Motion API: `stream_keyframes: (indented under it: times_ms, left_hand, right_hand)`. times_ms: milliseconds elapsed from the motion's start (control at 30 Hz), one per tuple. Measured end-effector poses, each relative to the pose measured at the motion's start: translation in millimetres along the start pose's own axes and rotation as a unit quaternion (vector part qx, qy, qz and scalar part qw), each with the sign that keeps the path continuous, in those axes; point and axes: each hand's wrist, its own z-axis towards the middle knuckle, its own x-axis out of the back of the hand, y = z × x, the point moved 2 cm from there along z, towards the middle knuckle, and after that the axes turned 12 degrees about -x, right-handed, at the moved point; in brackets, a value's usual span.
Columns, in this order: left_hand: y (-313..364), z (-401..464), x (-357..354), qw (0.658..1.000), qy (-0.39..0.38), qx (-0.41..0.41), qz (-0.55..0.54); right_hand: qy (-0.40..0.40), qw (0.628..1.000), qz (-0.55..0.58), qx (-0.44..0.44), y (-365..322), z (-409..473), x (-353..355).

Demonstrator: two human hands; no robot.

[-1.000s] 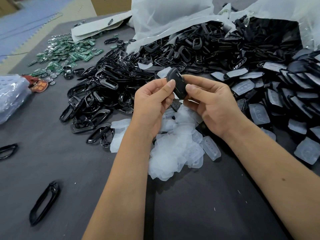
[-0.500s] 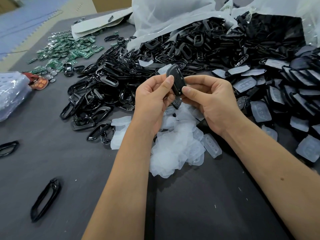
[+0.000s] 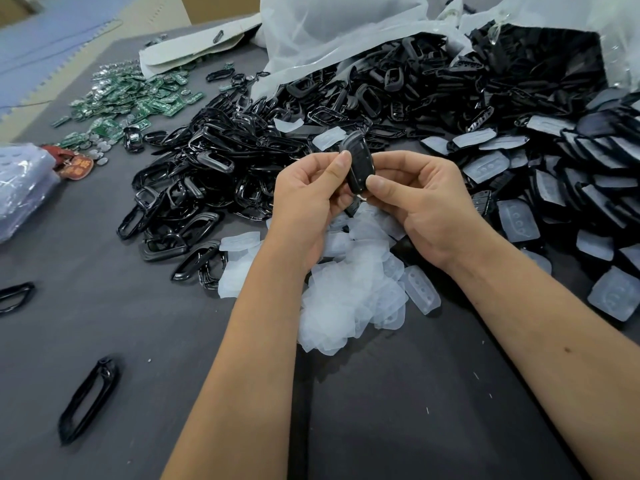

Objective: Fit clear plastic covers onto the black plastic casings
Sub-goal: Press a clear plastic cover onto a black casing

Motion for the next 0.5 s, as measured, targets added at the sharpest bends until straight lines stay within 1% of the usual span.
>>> stream_keyframes:
  times_ms: [100,167,233,333,400,500]
  left_hand:
    - [0.0,0.9,0.7,1.0,-0.001,0.012,-0.001]
    - [0.6,1.7,1.7,1.0,-0.002,0.023,-0.021]
    - [1.2,1.6,2.3,0.999,-0.008,0.03,-0.037]
    - [2.3,0.3,1.6,0.999,-0.028,0.032,-0.033]
    - [2.6,-0.9,0.1,0.998,-0.044,0.033,-0.029]
    - [1.8,-1.0,-0.7,0.998,-0.053,0.033,-0.002]
  right_hand:
    - [-0.004,1.0,0.013,0.007,-1.2,-1.4,-1.4]
    - [-0.008,1.0,0.025,-0.002,-2.8,-2.2,-3.0]
    - [-0.012,0.999,0.034,-0.029,-4.0,-1.5,-4.1]
    - [-0.012,0.995,0.072,-0.07,-6.8,0.9,-4.2]
    - [0.001,0.991,0.1,-0.088,-8.3,1.2,-3.2]
    - [0.026,0.989,0.109,-0.093,-8.7,0.9,-0.5]
